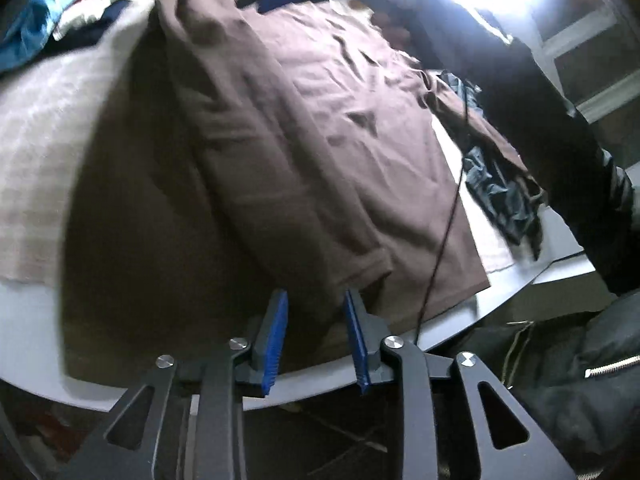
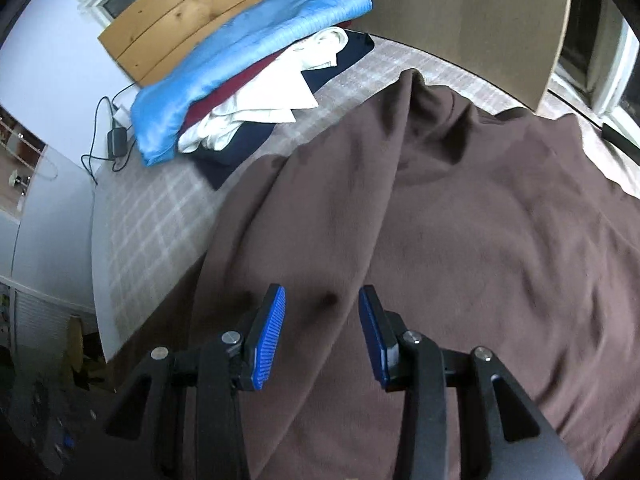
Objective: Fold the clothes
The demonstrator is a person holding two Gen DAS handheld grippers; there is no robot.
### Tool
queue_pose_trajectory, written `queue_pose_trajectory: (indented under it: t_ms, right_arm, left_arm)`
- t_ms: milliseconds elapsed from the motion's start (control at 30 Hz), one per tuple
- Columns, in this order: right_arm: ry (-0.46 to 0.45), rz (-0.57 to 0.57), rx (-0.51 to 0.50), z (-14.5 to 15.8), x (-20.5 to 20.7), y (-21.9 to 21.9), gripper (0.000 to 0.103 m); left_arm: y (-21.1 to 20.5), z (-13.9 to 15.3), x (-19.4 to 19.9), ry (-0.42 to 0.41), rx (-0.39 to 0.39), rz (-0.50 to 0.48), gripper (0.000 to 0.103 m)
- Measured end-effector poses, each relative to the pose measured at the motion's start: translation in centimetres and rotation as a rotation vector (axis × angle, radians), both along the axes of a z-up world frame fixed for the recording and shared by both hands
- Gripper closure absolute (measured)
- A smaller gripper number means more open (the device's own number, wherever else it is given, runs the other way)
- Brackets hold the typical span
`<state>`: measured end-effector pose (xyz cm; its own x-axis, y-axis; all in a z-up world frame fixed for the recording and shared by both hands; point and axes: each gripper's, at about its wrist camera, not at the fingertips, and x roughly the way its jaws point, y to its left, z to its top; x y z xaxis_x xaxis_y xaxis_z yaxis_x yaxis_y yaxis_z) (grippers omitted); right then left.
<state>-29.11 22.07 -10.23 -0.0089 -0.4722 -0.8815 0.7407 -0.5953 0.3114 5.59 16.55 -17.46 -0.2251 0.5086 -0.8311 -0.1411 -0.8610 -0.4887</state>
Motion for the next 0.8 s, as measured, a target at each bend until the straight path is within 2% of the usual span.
queue_pose_trajectory:
  t_ms: [167,233,300,400,433,467,500,567,667,800]
  right_arm:
    - [-0.018,-0.016,-0.001,-0.7,-1.6,-1.6,0.058]
    - [-0.035,-0.021,-0.015,-1.0,-2.1,-1.9,0.058]
    - [-0.048,-0.024,-0.024,-1.3,-2.5,-2.3,0.058]
    - [-0.061,-0.024,-0.038,-1.6,-2.9,-2.7,0.059]
    - [-0.064,-0.023,-0.049,-1.6,-2.9,-2.6,0.070]
    - [-0.063,-0.022,-0.058,-1.4,-2.9,-2.6,0.092]
    - [-0.062,-0.021,-0.063,-0.9,-2.9,-2.5,0.099]
    - [-0.059,-0.020,-0.076,-0.1,-2.8,-2.4,0.099]
    - [-0.044,-0.012,-0.096,1.4,-2.2,-2.4,0.099]
    - [-0.022,0.003,-0.054,1.3,-1.2,-3.2,0.099]
  left_arm:
    - [1.4,-2.1,-0.6,-0.040,-0.012,0.028,0.075]
    - [1.7,-2.1,-0.6,-0.017,0.006,0.039,0.092]
    - [1.6,-1.7,-0.6,0.006,0.028,0.044,0.097]
    - [0.8,-0.5,-0.3,0.038,0.068,0.061,0.098]
    - [0.4,0.0,-0.2,0.049,0.080,0.070,0.098]
    - [-0.1,0.6,0.0,0.062,0.094,0.082,0.098]
    - [-0.9,1.4,0.2,0.077,0.109,0.100,0.098]
    - [-2.7,3.3,0.8,0.115,0.127,0.132,0.098]
    - [-5.8,6.2,2.2,0.172,0.100,0.179,0.098]
    - [-8.6,6.3,3.2,0.161,0.031,0.196,0.098]
